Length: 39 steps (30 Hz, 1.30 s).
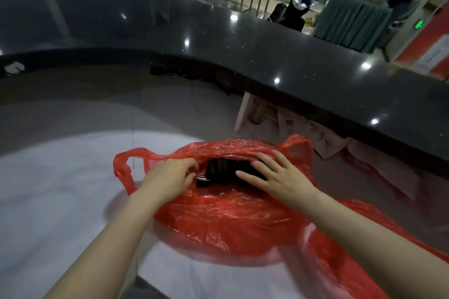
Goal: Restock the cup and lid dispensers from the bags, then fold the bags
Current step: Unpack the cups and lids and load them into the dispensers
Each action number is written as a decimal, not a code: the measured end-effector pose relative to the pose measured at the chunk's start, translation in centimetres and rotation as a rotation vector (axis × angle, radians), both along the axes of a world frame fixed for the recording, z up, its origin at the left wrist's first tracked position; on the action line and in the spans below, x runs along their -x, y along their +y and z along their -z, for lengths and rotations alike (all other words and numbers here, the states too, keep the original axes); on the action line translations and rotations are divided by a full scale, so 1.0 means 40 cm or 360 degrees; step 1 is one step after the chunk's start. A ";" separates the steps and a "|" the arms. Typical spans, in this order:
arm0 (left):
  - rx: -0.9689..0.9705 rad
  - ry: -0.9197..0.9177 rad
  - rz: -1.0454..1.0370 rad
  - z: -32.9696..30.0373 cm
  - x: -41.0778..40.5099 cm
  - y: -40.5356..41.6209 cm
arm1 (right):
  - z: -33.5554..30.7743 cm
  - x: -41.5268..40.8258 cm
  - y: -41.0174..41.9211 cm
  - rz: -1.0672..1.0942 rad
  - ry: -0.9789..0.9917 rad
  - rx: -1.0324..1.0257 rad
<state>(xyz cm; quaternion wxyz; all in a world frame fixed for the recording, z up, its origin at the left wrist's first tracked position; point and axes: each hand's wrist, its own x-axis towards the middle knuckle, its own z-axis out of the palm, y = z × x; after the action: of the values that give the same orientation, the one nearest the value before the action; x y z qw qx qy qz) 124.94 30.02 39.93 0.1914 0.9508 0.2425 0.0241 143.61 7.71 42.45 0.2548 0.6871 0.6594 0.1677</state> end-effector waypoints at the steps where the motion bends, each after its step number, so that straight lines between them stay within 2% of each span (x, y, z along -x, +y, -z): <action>1: 0.0002 0.0000 -0.0008 0.001 0.002 0.001 | -0.004 -0.010 0.008 -0.0003 0.0004 -0.0047; 9: -0.0036 0.0059 0.0002 0.009 0.016 0.014 | 0.006 -0.043 0.079 -0.0210 0.0015 -0.0188; 17: -0.0115 -0.0007 -0.0164 0.012 0.038 0.049 | -0.032 -0.042 0.106 0.0134 0.0509 0.0115; 22: -0.0142 -0.0148 -0.0187 0.000 0.023 0.045 | -0.044 -0.036 0.094 0.0260 0.0882 -0.0209; 26: -0.0085 -0.0216 -0.0136 -0.014 0.010 0.030 | -0.065 -0.023 0.082 0.0554 0.1379 -0.0565; 29: 0.0228 -0.0512 -0.0113 -0.034 0.009 0.004 | -0.079 0.004 0.071 0.0689 0.1922 -0.0927; 31: 0.0630 -0.0653 -0.0009 -0.056 0.009 -0.014 | -0.088 0.025 0.069 0.0704 0.2200 -0.1136; 33: 0.1012 -0.0670 0.0129 -0.077 0.006 -0.034 | -0.098 0.043 0.073 0.0671 0.2368 -0.1266; 36: 0.1252 -0.0673 0.0239 -0.094 -0.008 -0.070 | -0.110 0.077 0.084 0.0615 0.2585 -0.1349; 39: 0.1432 -0.0736 0.0199 -0.100 -0.023 -0.097 | -0.105 0.111 0.092 0.0575 0.2784 -0.1337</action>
<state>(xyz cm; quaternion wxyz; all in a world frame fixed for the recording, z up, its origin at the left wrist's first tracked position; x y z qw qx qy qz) 125.85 26.13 43.93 0.6318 0.7566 0.1227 0.1157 139.18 11.38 46.64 -0.5655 0.6939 0.3875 -0.2204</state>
